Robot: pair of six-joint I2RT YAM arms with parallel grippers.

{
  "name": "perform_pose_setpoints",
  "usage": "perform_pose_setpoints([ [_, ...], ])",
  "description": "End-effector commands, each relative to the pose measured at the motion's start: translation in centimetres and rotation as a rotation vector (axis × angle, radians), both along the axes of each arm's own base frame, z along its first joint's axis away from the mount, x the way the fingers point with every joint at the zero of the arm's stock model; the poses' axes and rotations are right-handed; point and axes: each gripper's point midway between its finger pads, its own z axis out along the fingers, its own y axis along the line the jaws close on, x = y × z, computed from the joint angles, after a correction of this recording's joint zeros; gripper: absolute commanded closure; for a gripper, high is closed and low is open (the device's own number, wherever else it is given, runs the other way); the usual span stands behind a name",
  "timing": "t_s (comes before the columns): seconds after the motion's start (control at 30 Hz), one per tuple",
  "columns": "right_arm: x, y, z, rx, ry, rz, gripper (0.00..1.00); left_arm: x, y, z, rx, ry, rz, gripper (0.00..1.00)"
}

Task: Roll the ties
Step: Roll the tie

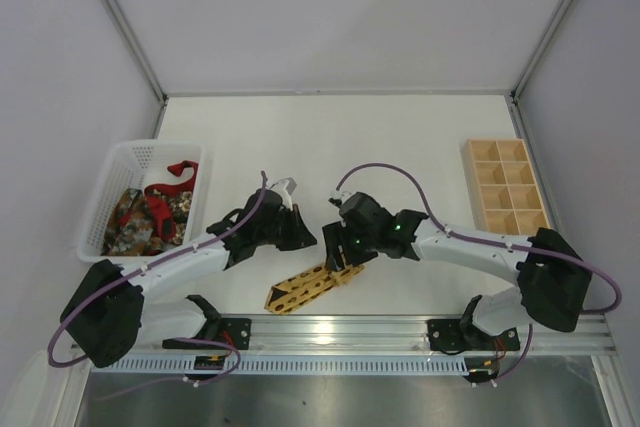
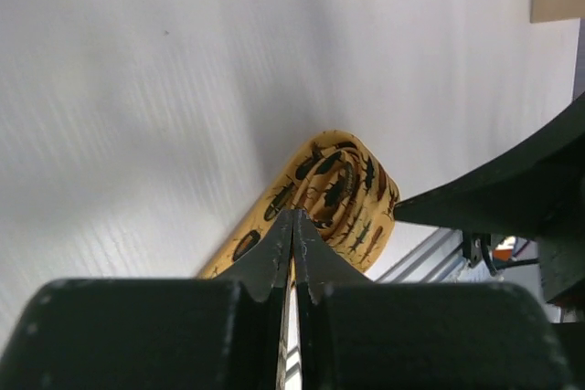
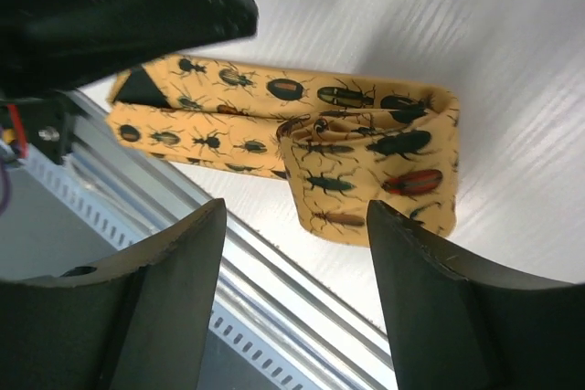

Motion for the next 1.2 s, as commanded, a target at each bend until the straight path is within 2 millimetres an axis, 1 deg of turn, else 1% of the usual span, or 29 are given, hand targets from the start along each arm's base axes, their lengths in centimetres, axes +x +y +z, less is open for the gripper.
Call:
perform_pose_setpoints([
  [0.0,1.0,-0.5,5.0,0.102,-0.042,-0.02,0.31,-1.0,-2.2,2.6,-0.106,0.0,-0.069,0.95],
  [0.03,1.1,-1.1,5.4,0.099,-0.043,-0.029,0.29,-1.7,-2.8,2.8,-0.115,0.001,-0.093,0.95],
  [0.07,2.0,-2.8,5.2,0.076,-0.02,-0.069,0.24,-2.0,-3.3,3.2,-0.133,0.006,-0.101,0.95],
  [0.1,2.2,-3.6,5.5,0.08,-0.015,-0.068,0.23,-2.3,-3.8,3.6,-0.144,0.006,-0.111,0.95],
  [0.13,2.5,-4.5,5.4,0.088,0.001,-0.074,0.22,-3.2,-4.6,3.9,-0.159,0.008,-0.139,0.95],
  [0.17,3.0,-5.2,5.0,0.101,-0.001,-0.085,0.16,-3.5,-5.2,4.3,-0.182,0.017,-0.143,0.95],
  [0.2,4.0,-7.3,3.2,0.097,0.015,-0.118,0.13,-3.6,-5.8,4.8,-0.21,0.011,-0.151,0.95],
  [0.23,2.6,-6.7,3.2,0.199,0.084,-0.038,0.12,-4.2,-6.4,5.1,-0.221,0.014,-0.167,0.95],
  [0.27,3.3,-6.2,3.5,0.28,0.064,-0.004,0.11,-4.4,-6.7,5.2,-0.236,0.026,-0.166,0.95],
  [0.3,3.3,-7.2,1.9,0.303,0.089,-0.01,0.11,-4.4,-7.0,5.2,-0.243,0.026,-0.167,0.95],
  [0.33,3.1,-6.9,1.5,0.346,0.106,0.036,0.1,-4.8,-7.3,5.1,-0.247,0.038,-0.177,0.95],
  [0.37,3.9,-6.8,1.5,0.376,0.084,0.049,0.09,-4.9,-7.5,5.0,-0.254,0.053,-0.175,0.95],
  [0.4,4.1,-6.7,1.3,0.388,0.083,0.062,0.09,-5.0,-7.6,4.3,-0.246,0.074,-0.174,0.95],
  [0.43,4.1,-6.6,0.8,0.403,0.095,0.075,0.09,-5.1,-7.9,4.4,-0.256,0.073,-0.182,0.96],
  [0.47,4.7,-6.2,0.6,0.422,0.085,0.083,0.09,-5.3,-8.0,4.3,-0.257,0.082,-0.185,0.95],
  [0.5,4.8,-5.9,0.3,0.43,0.095,0.084,0.09,-5.4,-8.1,4.0,-0.25,0.086,-0.189,0.95],
  [0.53,4.2,-5.9,-0.2,0.445,0.128,0.086,0.09,-5.6,-8.1,3.2,-0.231,0.103,-0.193,0.95],
  [0.57,4.8,-5.2,-0.1,0.492,0.118,0.077,0.09,-5.8,-8.0,2.8,-0.218,0.109,-0.201,0.95],
  [0.63,3.9,-4.4,-0.5,0.536,0.124,0.105,0.1,-5.8,-7.5,1.5,-0.186,0.116,-0.19,0.95],
  [0.67,3.7,-4.2,-0.9,0.53,0.13,0.11,0.09,-5.7,-7.3,1.1,-0.175,0.117,-0.185,0.95],
  [0.7,3.7,-4.2,-1.9,0.51,0.146,0.104,0.1,-5.7,-7.1,0.5,-0.162,0.123,-0.183,0.95],
  [0.8,3.4,-3.9,-3.4,0.501,0.171,0.095,0.11,-5.3,-6.8,-0.1,-0.143,0.12,-0.187,0.95],
  [0.9,3.0,-3.5,-4.0,0.505,0.198,0.109,0.12,-5.3,-6.3,-1.0,-0.122,0.13,-0.183,0.95],
  [0.97,2.9,-3.2,-4.1,0.51,0.197,0.121,0.14,-5.2,-5.9,-1.2,-0.123,0.129,-0.176,0.95],
  [1.03,2.5,-2.8,-4.2,0.513,0.198,0.143,0.15,-5.3,-5.2,-1.9,-0.118,0.138,-0.166,0.95],
  [1.1,1.8,-2.9,-4.5,0.506,0.211,0.152,0.15,-5.4,-4.5,-2.5,-0.11,0.147,-0.158,0.95],
  [1.17,1.6,-2.8,-4.5,0.516,0.209,0.156,0.16,-5.4,-4.1,-2.8,-0.101,0.144,-0.158,0.95],
])
